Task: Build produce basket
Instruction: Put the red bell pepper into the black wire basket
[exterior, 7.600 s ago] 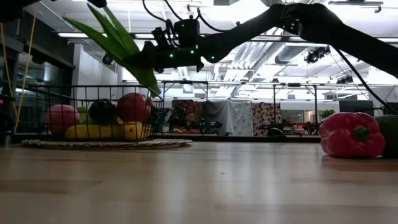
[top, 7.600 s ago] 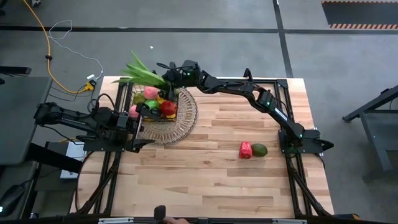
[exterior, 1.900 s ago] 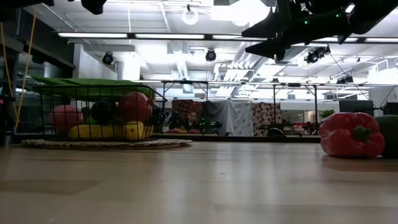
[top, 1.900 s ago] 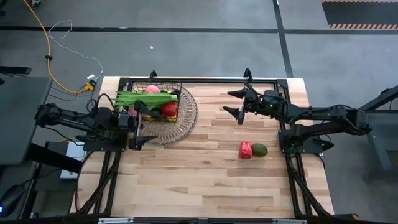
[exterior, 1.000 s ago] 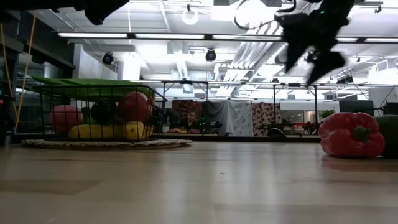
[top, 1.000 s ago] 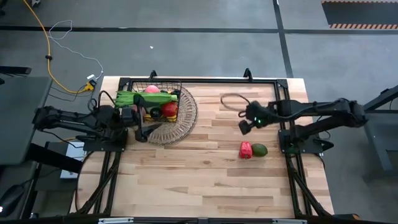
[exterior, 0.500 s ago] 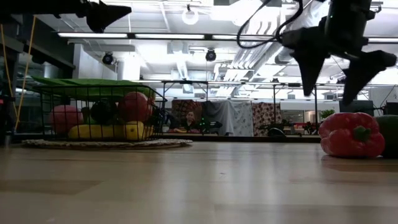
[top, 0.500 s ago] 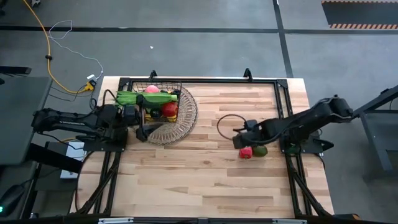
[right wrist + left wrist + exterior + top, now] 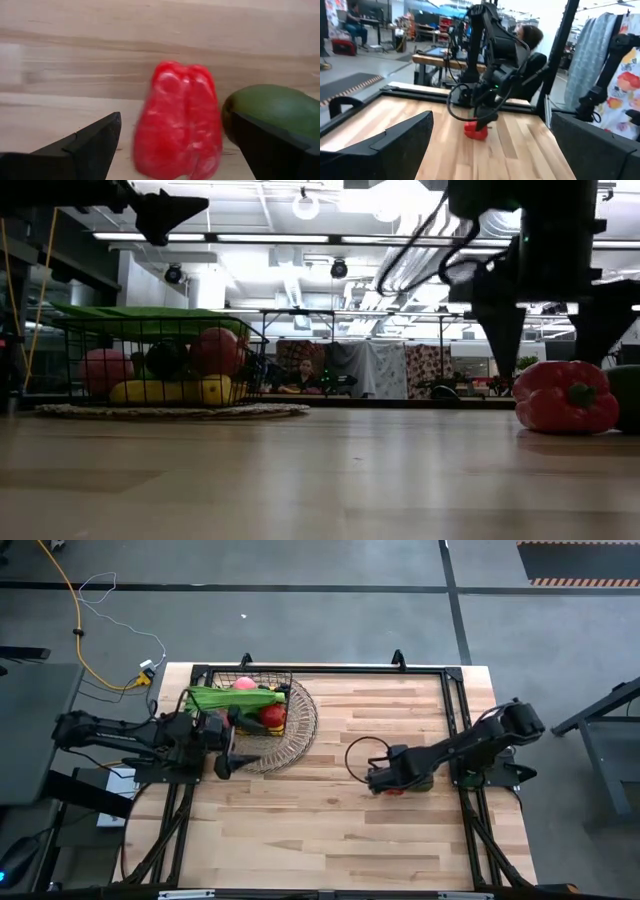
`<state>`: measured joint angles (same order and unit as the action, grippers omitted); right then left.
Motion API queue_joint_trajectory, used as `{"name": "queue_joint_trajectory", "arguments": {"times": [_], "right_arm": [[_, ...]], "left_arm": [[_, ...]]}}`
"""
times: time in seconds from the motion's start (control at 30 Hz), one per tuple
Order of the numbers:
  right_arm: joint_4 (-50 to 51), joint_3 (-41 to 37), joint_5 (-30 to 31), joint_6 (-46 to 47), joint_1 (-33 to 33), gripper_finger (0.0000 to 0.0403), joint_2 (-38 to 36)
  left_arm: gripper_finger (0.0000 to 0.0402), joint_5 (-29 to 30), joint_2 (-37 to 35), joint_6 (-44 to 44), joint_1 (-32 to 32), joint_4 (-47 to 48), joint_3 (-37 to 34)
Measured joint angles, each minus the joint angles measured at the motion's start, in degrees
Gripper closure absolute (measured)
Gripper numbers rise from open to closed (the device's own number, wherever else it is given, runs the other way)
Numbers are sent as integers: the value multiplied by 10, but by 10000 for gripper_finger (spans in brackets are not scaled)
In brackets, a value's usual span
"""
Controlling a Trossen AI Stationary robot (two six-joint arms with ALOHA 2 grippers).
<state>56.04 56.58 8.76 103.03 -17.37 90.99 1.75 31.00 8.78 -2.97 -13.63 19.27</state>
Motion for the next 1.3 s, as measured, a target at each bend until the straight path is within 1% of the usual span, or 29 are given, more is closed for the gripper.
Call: {"name": "queue_joint_trajectory", "arguments": {"times": [0.13,0.27,0.5,0.6,0.73,0.83,0.93,1.0,1.1,1.23,1.3], "right_arm": [[-1,0,-7,21,0,38,26],[-10,0,-9,22,0,38,44],[-10,0,-9,21,1,39,59],[-10,0,-8,21,1,47,59],[-11,0,-11,8,1,83,59],[-15,0,-16,-15,1,126,59],[-27,0,-15,-49,1,171,58],[-51,0,-8,-87,1,188,53],[-117,0,13,-152,1,190,45],[-259,0,41,-238,1,187,41],[-329,0,71,-265,1,185,44]], "left_arm": [[9,2,0,2,17,13,0],[9,2,0,3,34,23,0],[9,4,0,7,55,23,0],[9,4,0,7,58,23,0],[9,4,0,7,58,23,0],[9,6,0,7,58,23,0],[9,27,0,5,58,23,0],[9,46,0,5,58,23,0],[9,58,0,-3,58,22,0],[9,58,0,-4,58,17,0],[9,58,0,-4,58,17,0]]}}
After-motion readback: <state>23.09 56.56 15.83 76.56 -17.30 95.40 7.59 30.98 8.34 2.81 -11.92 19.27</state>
